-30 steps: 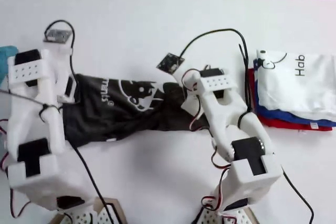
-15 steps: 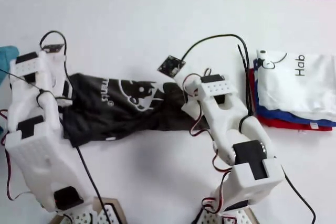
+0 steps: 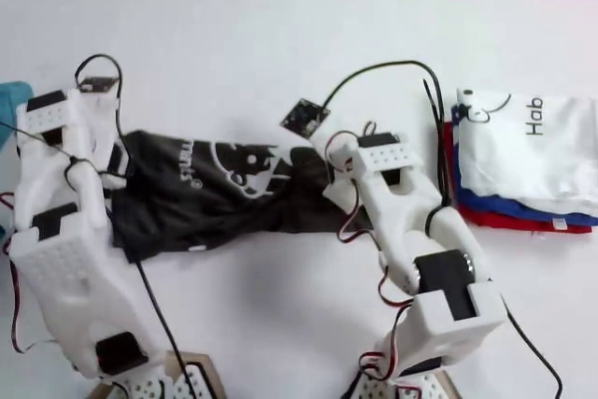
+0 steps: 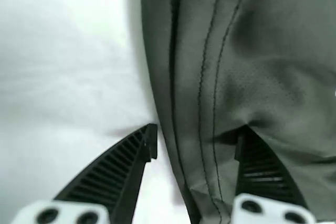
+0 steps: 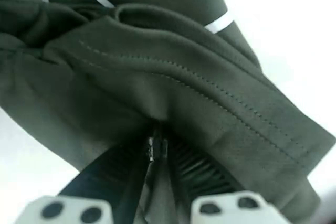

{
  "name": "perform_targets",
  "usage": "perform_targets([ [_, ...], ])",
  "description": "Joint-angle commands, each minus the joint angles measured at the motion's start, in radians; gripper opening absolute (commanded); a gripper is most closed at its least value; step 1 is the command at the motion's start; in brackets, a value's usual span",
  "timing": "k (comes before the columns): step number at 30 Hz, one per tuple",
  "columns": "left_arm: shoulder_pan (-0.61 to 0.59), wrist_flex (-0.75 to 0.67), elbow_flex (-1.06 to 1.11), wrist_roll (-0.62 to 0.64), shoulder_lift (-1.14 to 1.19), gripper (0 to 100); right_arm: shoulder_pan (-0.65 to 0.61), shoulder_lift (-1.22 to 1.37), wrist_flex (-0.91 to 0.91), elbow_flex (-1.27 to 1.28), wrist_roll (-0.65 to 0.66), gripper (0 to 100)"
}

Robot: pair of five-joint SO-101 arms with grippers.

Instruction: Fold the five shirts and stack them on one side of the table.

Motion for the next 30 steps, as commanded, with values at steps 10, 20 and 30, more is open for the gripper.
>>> perform_targets([
  [10,0.11,0.155,-0.143,0.003,0.063,2,-0.012,-0.004,-0.004,0.011,-0.005,2.2],
  [20,-0.084,0.307,-0.409,-0.13,0.072,3,-0.14,-0.229,0.076,0.009,-0.115,2.4],
  [30,-0.052,0.374,-0.466,-0.118,0.052,3,-0.002,-0.447,0.199,0.012,-0.157,18.4],
])
